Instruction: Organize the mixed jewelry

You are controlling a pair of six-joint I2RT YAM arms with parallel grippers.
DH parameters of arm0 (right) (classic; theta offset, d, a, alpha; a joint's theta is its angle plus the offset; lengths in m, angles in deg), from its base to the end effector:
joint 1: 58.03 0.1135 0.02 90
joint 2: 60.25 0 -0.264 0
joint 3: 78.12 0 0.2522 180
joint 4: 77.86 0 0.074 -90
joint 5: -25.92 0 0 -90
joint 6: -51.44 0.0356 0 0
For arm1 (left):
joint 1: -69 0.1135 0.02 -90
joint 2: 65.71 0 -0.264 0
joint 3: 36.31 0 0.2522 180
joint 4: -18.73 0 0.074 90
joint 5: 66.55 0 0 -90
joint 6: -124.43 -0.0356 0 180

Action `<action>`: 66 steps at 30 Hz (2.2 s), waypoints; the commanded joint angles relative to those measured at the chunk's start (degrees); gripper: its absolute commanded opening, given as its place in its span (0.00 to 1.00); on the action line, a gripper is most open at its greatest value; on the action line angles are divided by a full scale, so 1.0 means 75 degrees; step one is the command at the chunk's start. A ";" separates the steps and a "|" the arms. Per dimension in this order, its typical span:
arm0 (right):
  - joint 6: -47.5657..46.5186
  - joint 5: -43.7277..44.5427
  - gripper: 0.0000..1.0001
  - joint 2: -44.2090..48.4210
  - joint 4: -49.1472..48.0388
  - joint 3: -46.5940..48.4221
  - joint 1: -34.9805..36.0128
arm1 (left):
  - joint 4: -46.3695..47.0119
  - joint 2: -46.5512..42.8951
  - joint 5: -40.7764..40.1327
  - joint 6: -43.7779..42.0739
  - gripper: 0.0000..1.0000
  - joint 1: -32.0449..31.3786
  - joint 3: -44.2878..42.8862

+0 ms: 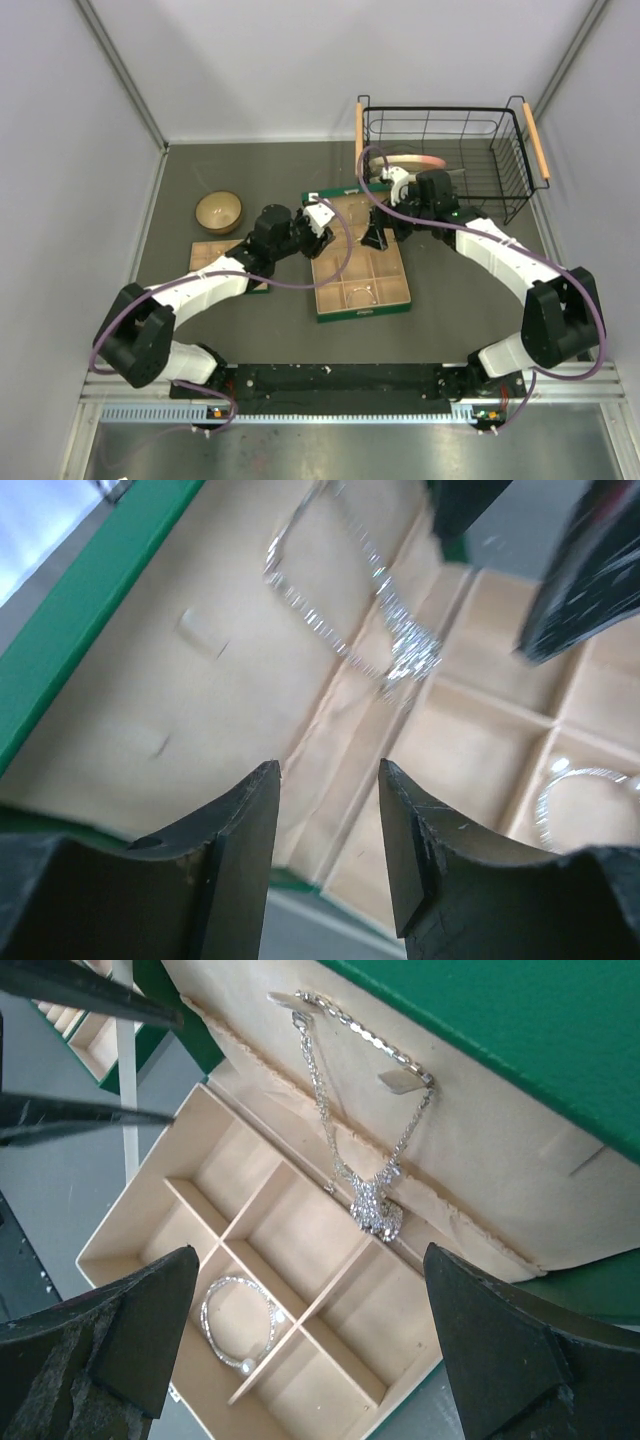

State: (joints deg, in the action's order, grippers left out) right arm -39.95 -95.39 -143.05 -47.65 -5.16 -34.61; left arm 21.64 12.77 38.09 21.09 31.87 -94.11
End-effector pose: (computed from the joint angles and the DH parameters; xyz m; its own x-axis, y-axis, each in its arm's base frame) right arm 0.2820 0.1423 0.2651 -0.5732 -0.2709 -0.7734 -0.7187 0.6195 0.3157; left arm 0.2389 -0.1922 0.2500 -0.0577 0.3237 -0.9444 0.8111 0.5667 0.1447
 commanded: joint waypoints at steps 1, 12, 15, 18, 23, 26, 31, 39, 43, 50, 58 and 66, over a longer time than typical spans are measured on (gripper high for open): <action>-0.0319 0.0061 0.96 0.0213 -0.0564 -0.0077 0.0275 | -0.0300 -0.0011 -0.0299 -0.0974 0.50 0.0577 0.0059; -0.0331 0.0108 0.96 0.0247 -0.0576 -0.0159 0.0346 | -0.0687 0.0575 0.0135 -0.1912 0.51 0.0696 -0.0446; -0.0354 0.0085 0.96 0.0283 -0.0564 -0.0206 0.0346 | -0.0559 0.0692 0.0041 -0.2064 0.51 0.0673 -0.0411; -0.0342 0.0050 0.96 0.0283 -0.0576 -0.0229 0.0358 | -0.0430 0.0833 -0.0052 -0.2217 0.51 0.0614 -0.0446; -0.0366 0.0015 0.96 0.0330 -0.0588 -0.0299 0.0358 | -0.0219 0.1032 -0.0357 -0.2603 0.52 0.0415 -0.0516; -0.0366 -0.0021 0.96 0.0376 -0.0634 -0.0381 0.0358 | -0.0031 0.1103 -0.0532 -0.2791 0.52 0.0321 -0.0492; -0.0319 -0.0126 0.95 0.0377 -0.0634 -0.0452 0.0358 | 0.0437 0.1290 -0.0896 -0.3165 0.52 0.0064 -0.0317; -0.0307 -0.0161 0.95 0.0365 -0.0658 -0.0510 0.0346 | 0.1398 0.1606 -0.1634 -0.3470 0.51 -0.0183 -0.0036; -0.0319 -0.0173 0.95 0.0353 -0.0658 -0.0534 0.0346 | 0.1539 0.1665 -0.1892 -0.3588 0.50 -0.0195 -0.0012; -0.0249 -0.0231 0.95 0.0260 -0.0728 -0.0546 0.0346 | 0.1586 0.1876 -0.2103 -0.3588 0.21 -0.0206 0.0012; -0.0248 -0.0103 0.95 0.0177 -0.0822 -0.0522 0.0393 | 0.1388 0.1900 -0.2057 -0.3565 0.00 -0.0242 -0.0106; -0.0401 0.0295 0.94 -0.0267 -0.0869 -0.0183 0.0487 | 0.0825 0.1514 -0.1355 -0.3471 0.00 -0.0253 -0.0129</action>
State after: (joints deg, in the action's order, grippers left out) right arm -41.61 -94.51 -143.40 -51.39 -8.88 -31.93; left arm 31.06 25.99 25.23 -5.67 29.69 -94.43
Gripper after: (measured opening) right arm 0.948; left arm 0.009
